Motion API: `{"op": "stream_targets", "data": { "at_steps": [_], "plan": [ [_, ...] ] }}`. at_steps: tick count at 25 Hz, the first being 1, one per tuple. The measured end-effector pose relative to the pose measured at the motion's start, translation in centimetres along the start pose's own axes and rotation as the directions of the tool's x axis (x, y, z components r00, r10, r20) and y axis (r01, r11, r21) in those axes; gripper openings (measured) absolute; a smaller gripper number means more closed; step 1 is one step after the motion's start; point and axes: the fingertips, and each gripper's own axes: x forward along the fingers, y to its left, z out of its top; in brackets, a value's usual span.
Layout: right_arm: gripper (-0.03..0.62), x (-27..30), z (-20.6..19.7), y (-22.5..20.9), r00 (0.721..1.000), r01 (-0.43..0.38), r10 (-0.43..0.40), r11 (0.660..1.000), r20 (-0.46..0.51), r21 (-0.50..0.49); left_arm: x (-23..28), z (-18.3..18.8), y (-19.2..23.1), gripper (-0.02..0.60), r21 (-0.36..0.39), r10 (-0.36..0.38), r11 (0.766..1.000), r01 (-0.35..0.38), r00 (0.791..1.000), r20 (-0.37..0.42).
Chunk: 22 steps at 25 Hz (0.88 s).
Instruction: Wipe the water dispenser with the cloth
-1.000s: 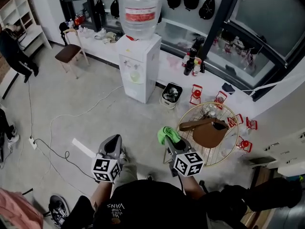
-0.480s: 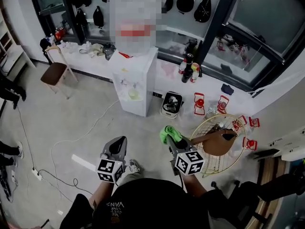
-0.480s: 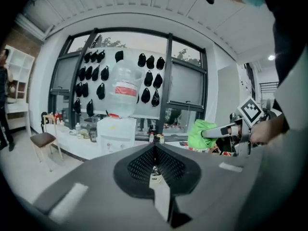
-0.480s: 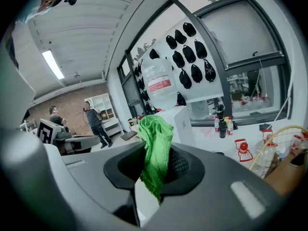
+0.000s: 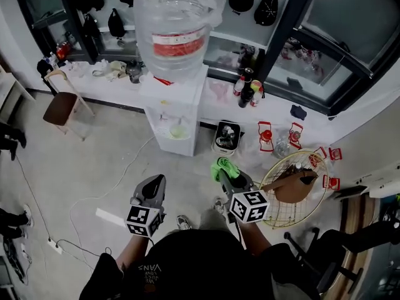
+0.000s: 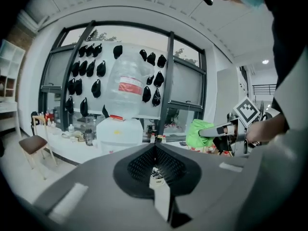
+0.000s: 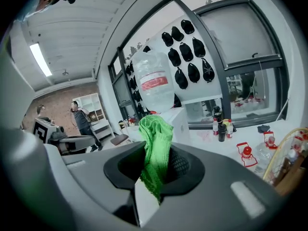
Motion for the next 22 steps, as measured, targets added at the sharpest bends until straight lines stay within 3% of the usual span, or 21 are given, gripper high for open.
{"op": "stream_targets", "data": {
  "at_steps": [8, 16, 22],
  "plan": [
    [0.094, 6.4, 1.8, -3.4, 0.999, -0.024, 0.022, 0.998, -0.038, -0.058, 4.4, 0.4, 2.8, 0.002, -0.049, 0.077, 0.996, -0.077, 0.997, 0.013],
    [0.095, 14.7, 3.2, -8.2, 0.985, -0.147, 0.132, 0.98, -0.114, -0.135, 12.0, 1.8, 4.2, 0.002, -0.085, 0.16, 0.984, -0.159, 0.987, -0.002],
    [0.095, 20.9, 1.8, -10.6, 0.962, -0.246, 0.216, 0.951, -0.167, -0.188, 16.9, 0.9, 4.5, 0.002, -0.064, 0.177, 0.981, -0.18, 0.983, -0.057]
  ]
}}
